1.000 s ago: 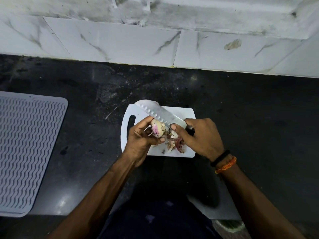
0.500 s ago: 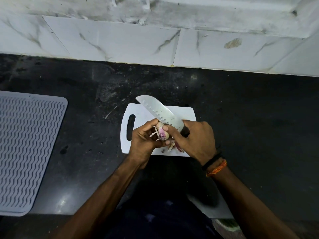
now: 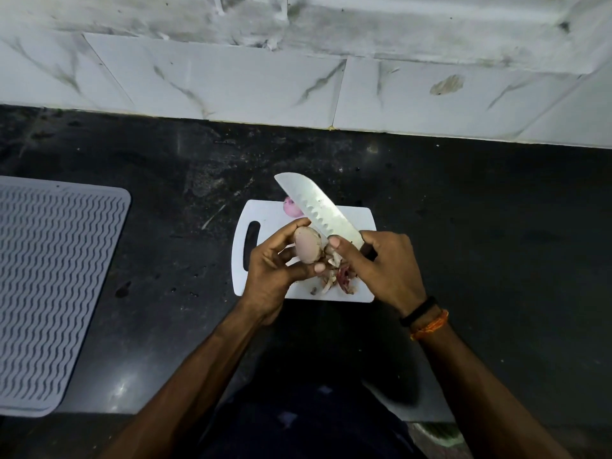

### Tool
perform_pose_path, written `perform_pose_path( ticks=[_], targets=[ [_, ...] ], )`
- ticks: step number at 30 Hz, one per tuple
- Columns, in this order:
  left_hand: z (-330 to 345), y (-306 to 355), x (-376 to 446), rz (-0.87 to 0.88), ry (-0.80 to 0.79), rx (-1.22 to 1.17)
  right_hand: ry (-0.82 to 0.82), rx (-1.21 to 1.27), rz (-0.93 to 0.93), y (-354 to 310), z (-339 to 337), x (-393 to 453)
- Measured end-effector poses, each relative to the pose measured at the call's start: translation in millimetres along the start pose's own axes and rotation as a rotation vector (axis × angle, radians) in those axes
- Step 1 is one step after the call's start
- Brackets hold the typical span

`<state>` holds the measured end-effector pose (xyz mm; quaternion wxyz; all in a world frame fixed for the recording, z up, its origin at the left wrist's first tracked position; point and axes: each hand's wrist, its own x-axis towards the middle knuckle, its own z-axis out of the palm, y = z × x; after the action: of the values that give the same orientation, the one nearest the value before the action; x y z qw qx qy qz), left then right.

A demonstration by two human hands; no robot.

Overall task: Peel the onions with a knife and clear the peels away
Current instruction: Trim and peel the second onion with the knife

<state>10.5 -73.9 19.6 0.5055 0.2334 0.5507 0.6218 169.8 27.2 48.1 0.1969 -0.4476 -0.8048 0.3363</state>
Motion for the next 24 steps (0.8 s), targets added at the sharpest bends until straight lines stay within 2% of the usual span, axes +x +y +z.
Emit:
perform_pose_path(
  ticks=[7, 24],
  targets=[
    [2, 0, 1, 0.006, -0.017, 0.027, -0.04, -0.168, -0.059, 5, 5, 1],
    [-2, -10, 1, 0.051, 0.072, 0.139, 0.041, -0.233, -0.021, -4, 14, -2]
  ],
)
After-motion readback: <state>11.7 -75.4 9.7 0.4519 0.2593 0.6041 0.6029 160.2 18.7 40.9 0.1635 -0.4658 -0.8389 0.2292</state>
